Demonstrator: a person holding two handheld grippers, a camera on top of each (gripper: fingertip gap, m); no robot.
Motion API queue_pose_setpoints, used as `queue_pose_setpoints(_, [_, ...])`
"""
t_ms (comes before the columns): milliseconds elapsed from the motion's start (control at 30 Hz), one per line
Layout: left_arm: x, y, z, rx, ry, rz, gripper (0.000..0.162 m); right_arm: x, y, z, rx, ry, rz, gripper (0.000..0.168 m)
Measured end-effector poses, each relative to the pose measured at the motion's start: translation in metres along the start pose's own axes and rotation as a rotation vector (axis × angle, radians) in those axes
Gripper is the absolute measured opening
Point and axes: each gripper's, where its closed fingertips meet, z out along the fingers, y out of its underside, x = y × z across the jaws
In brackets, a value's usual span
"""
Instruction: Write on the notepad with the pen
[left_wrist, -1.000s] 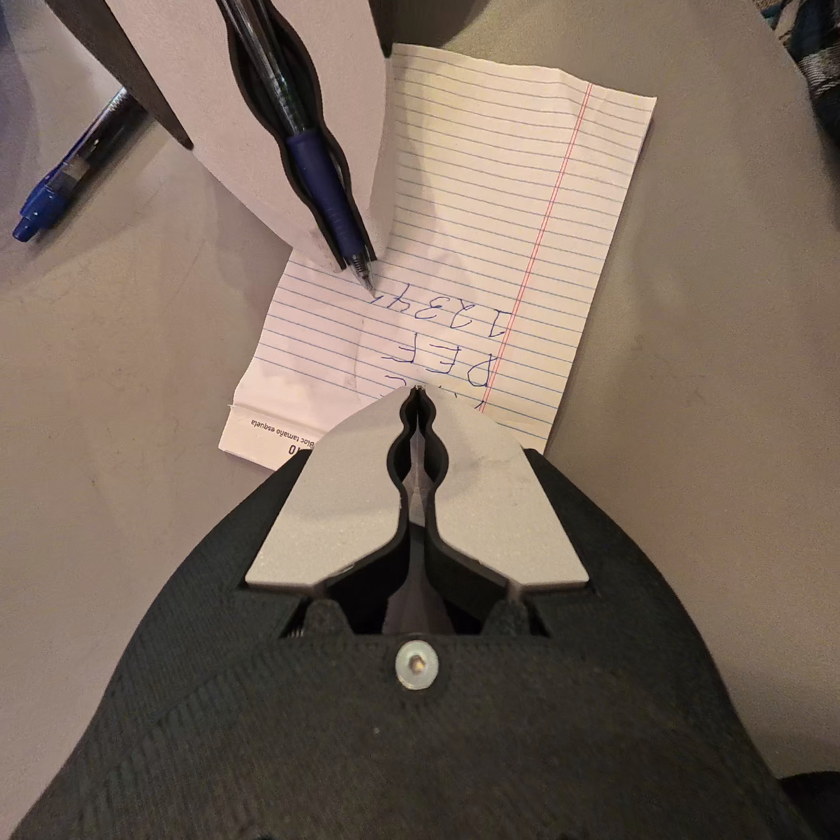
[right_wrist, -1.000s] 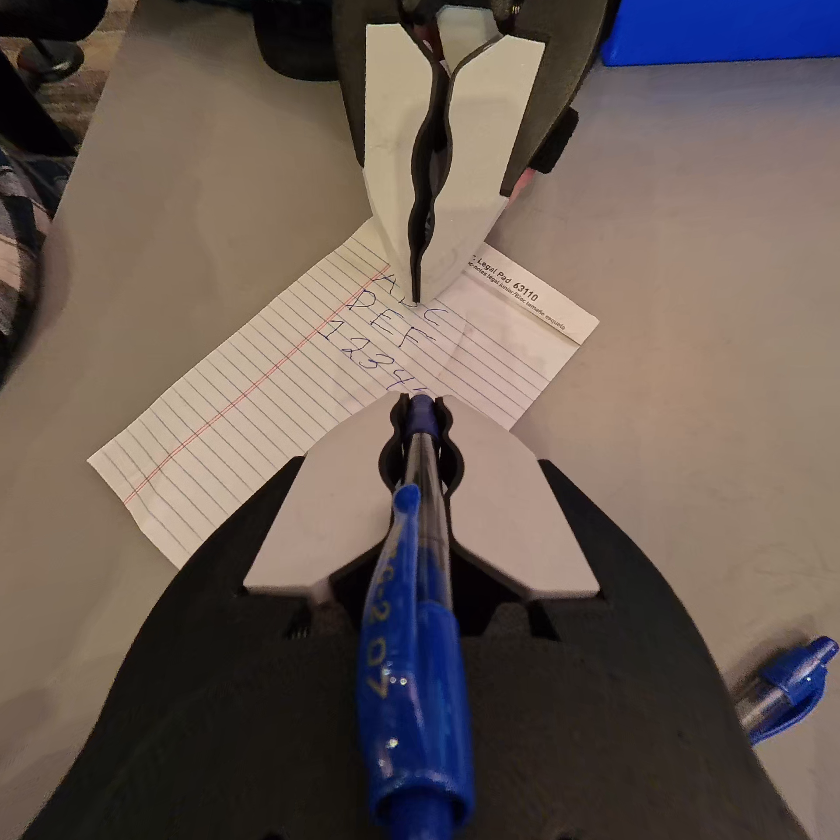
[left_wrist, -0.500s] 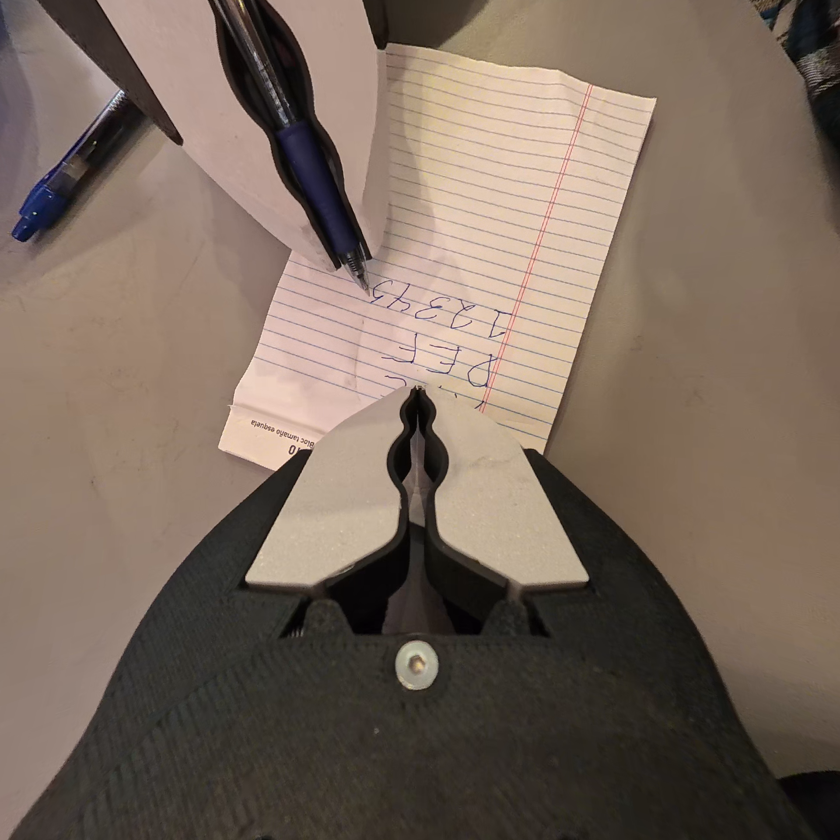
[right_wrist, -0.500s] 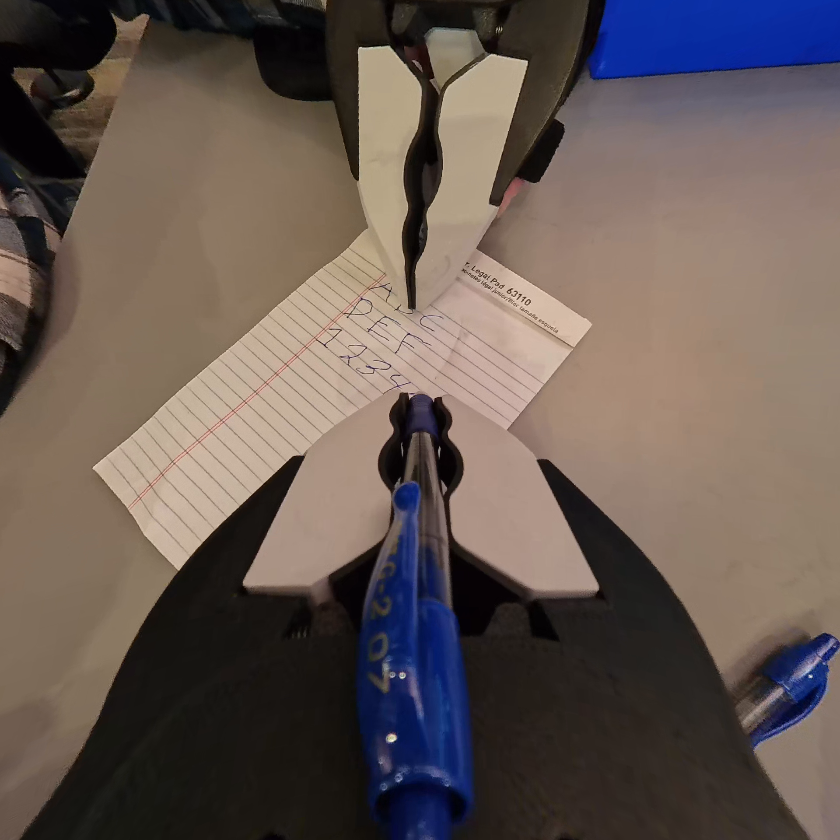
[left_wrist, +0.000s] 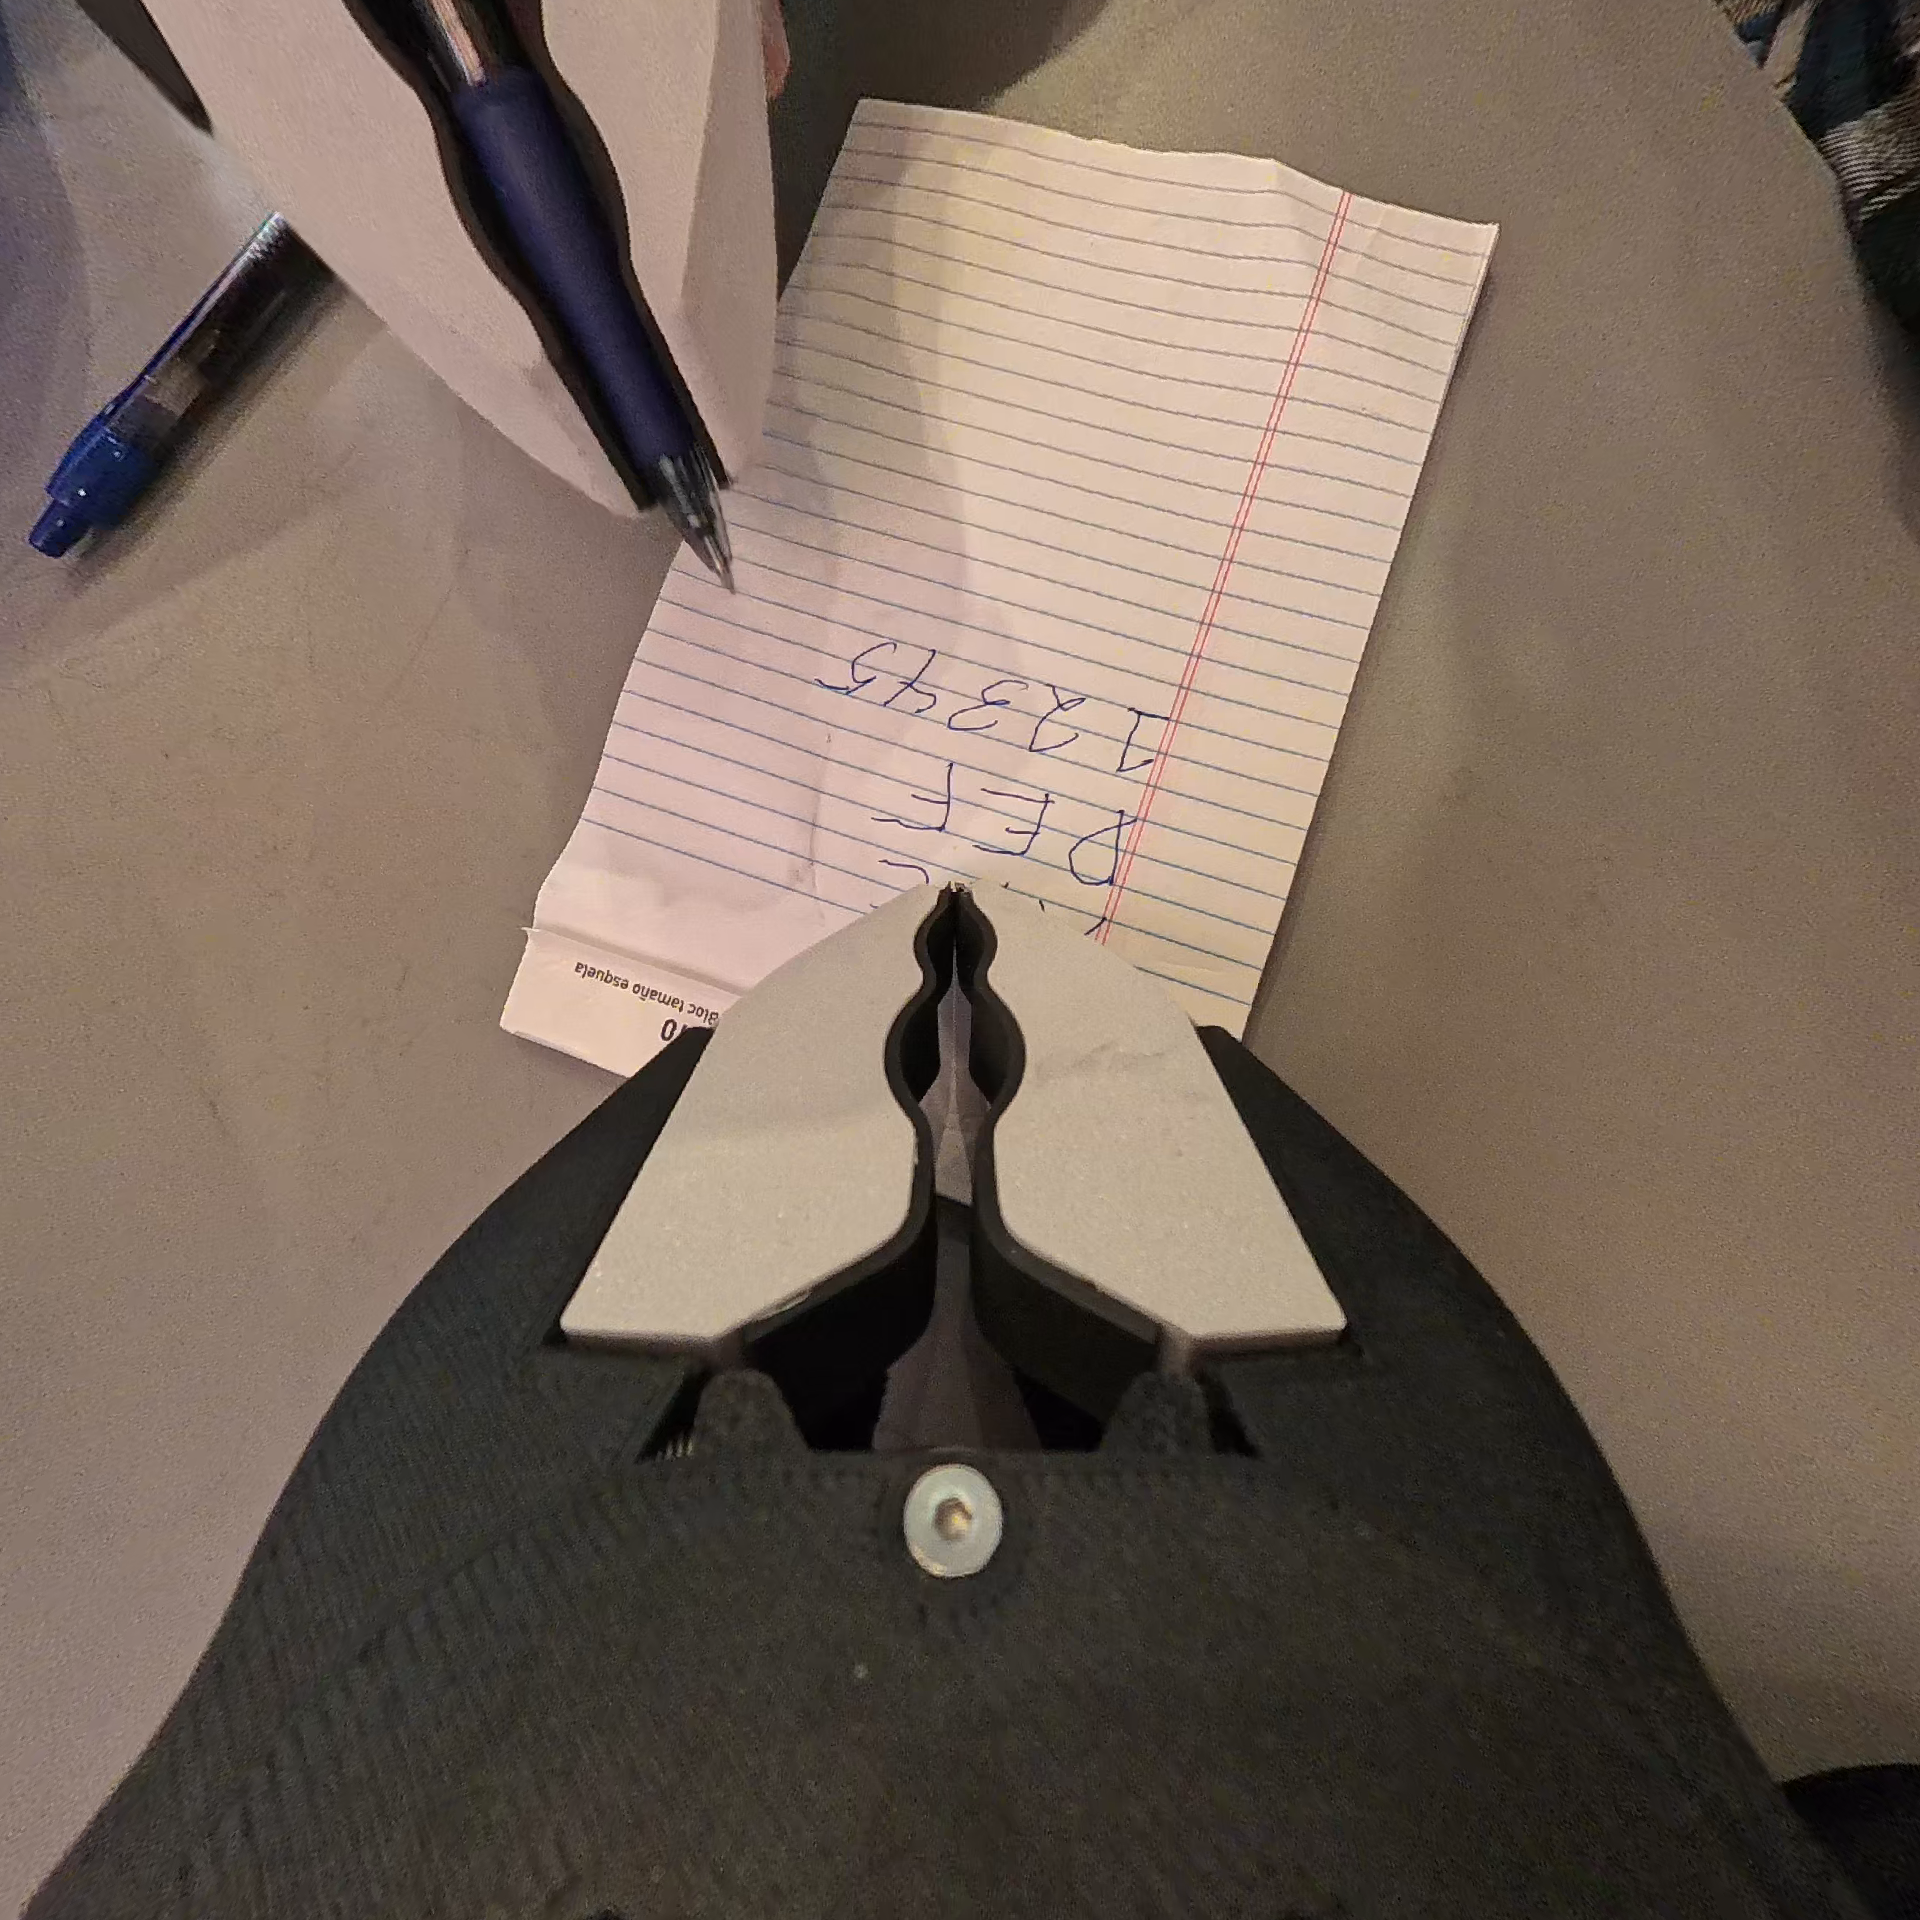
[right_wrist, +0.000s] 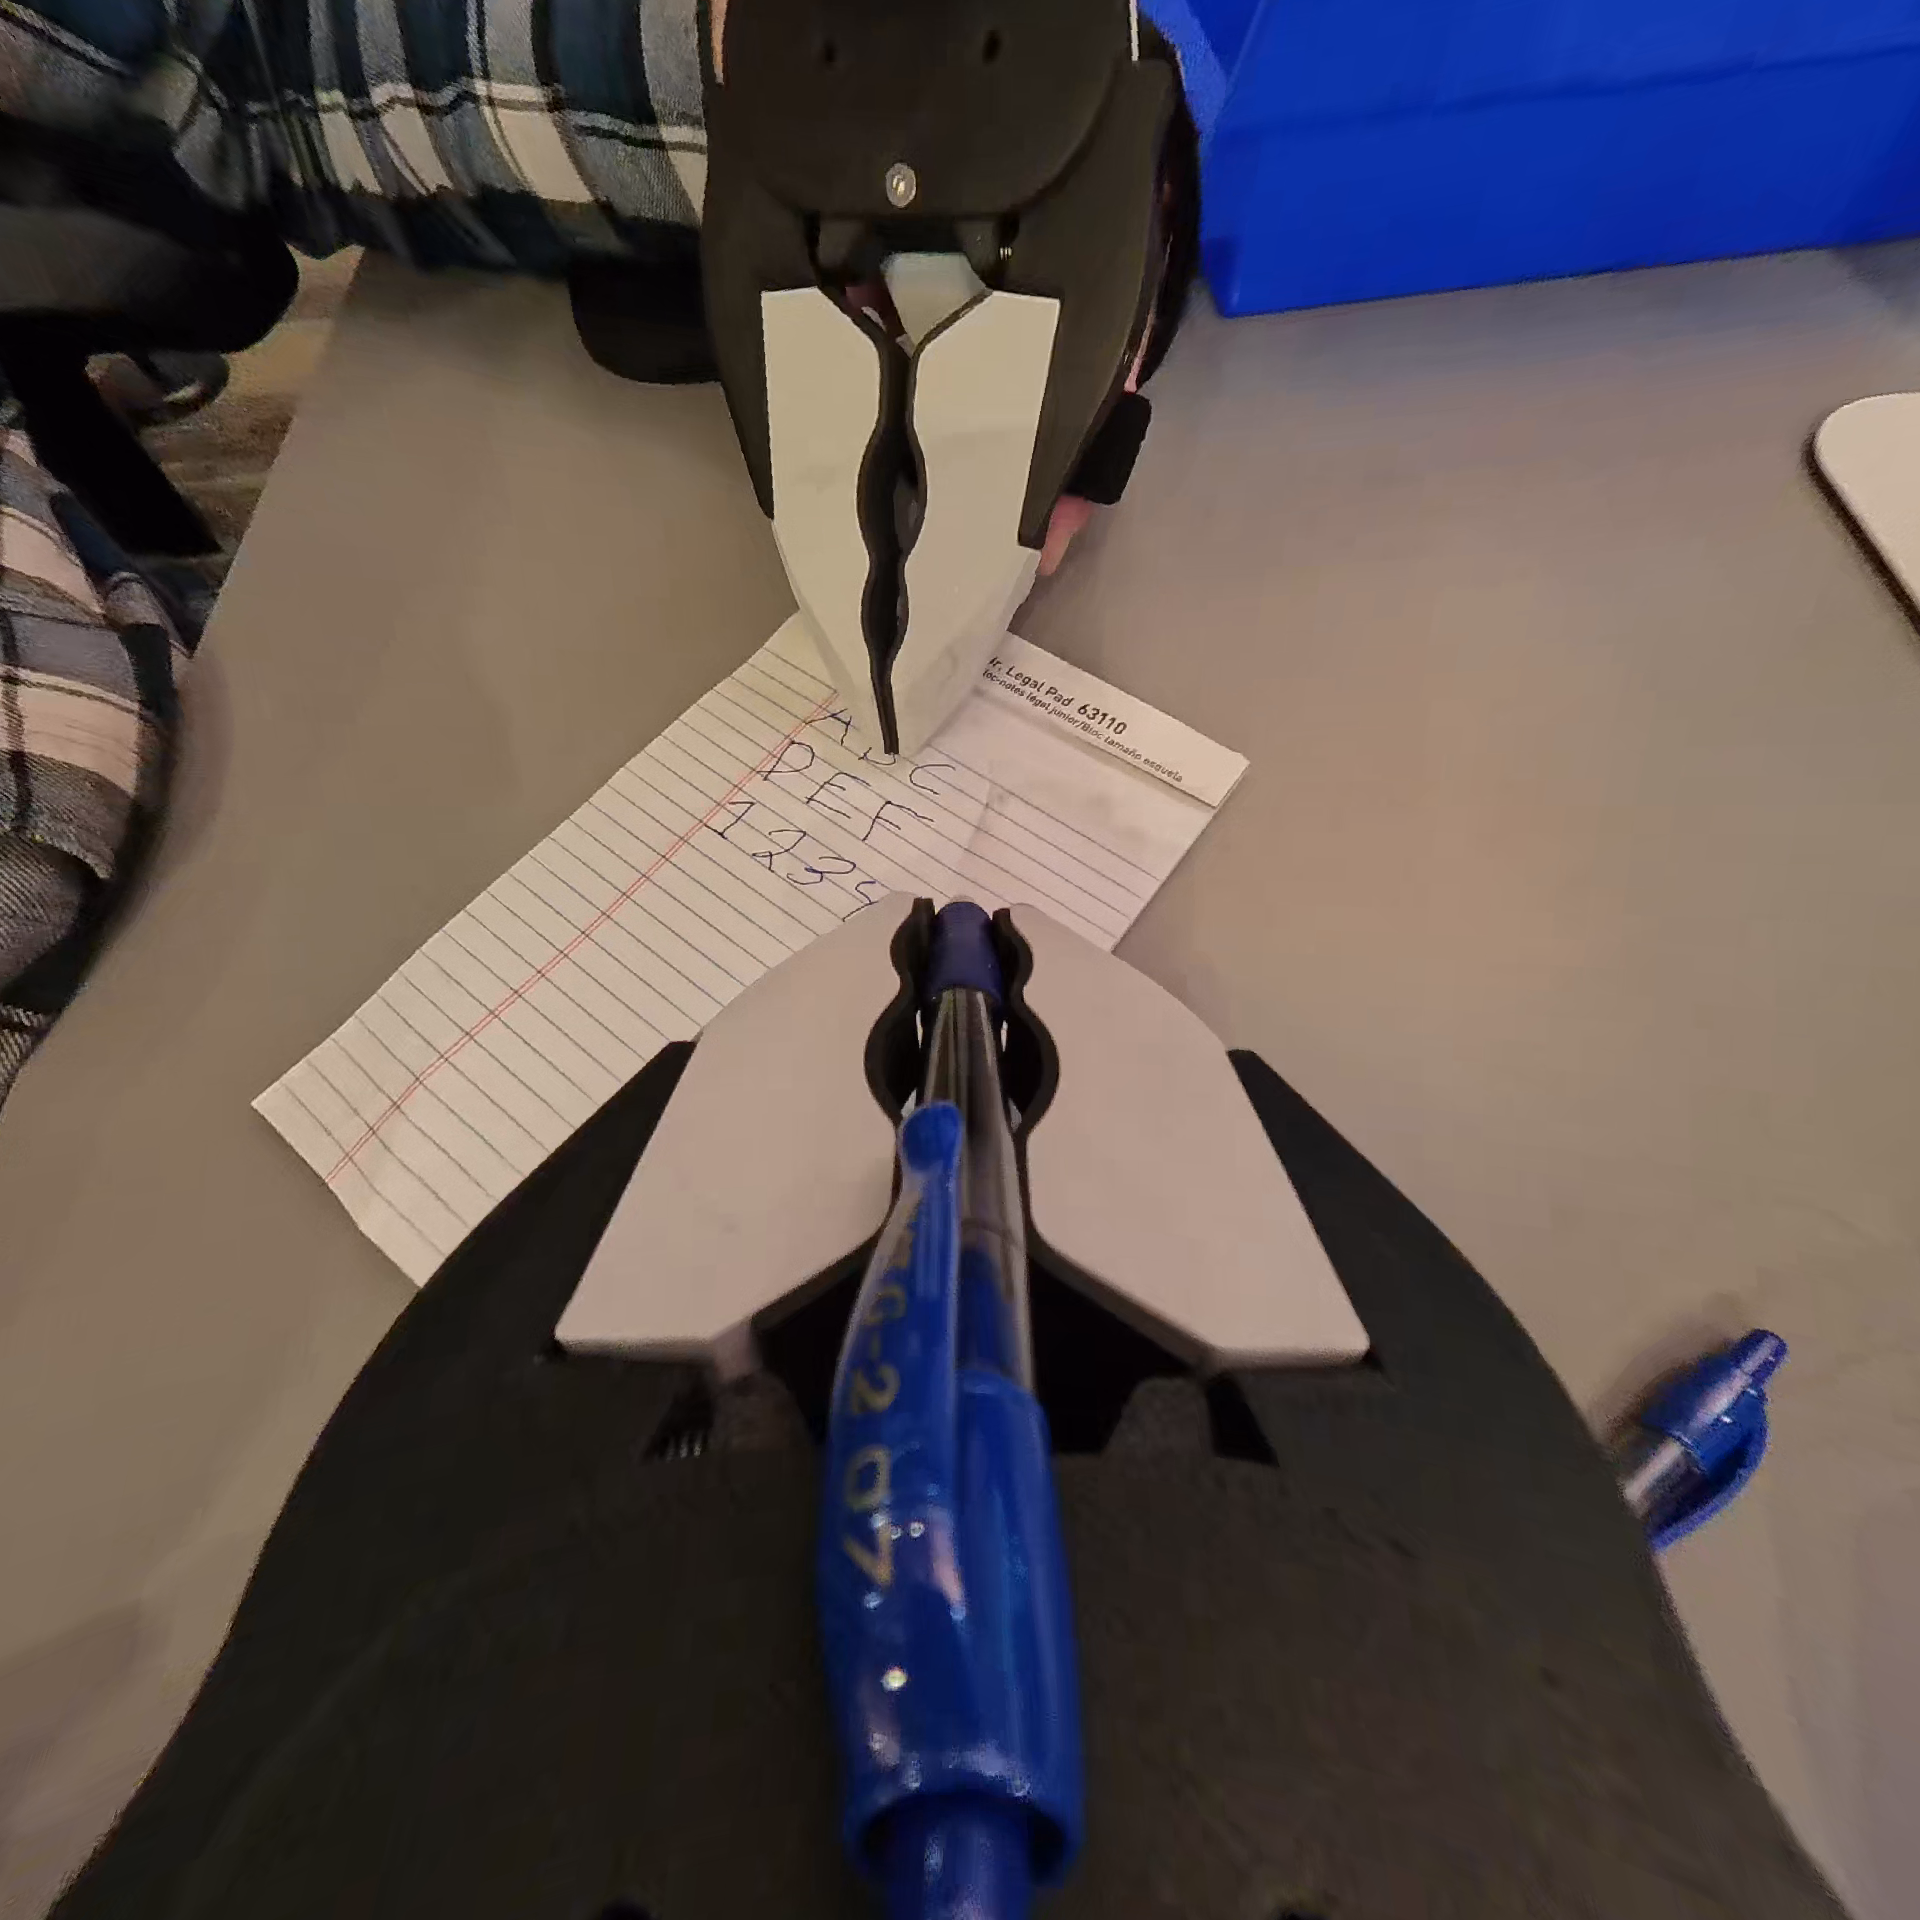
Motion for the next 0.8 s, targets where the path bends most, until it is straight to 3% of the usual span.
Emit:
queue_pose_setpoints(100, [0.001, -0.001, 0.000, -0.006, -0.008, 0.002, 0.002, 0.004, -0.007, -0.010, 0.013, 0.047, -0.008, 0.011])
queue_pose_setpoints(133, [-0.001, -0.002, 0.000, -0.005, -0.023, -0.001, 0.012, 0.006, -0.009, -0.014, 0.012, 0.069, -0.011, 0.011])
queue_pose_setpoints(300, [-0.012, -0.005, -0.001, -0.002, -0.065, -0.017, 0.029, 0.013, -0.029, -0.029, 0.064, 0.166, 0.020, 0.011])
queue_pose_setpoints(500, [-0.043, -0.024, -0.025, 0.074, -0.305, 0.010, 0.065, 0.018, -0.061, -0.033, 0.262, 0.107, 0.193, 0.011])
queue_pose_setpoints(633, [-0.061, -0.045, -0.050, 0.132, -0.518, 0.082, 0.074, 0.019, -0.077, -0.034, 0.334, 0.045, 0.282, 0.011])
queue_pose_setpoints(800, [-0.062, -0.076, -0.078, 0.228, -0.698, 0.181, 0.069, 0.013, -0.102, -0.039, 0.449, -0.075, 0.404, 0.011])
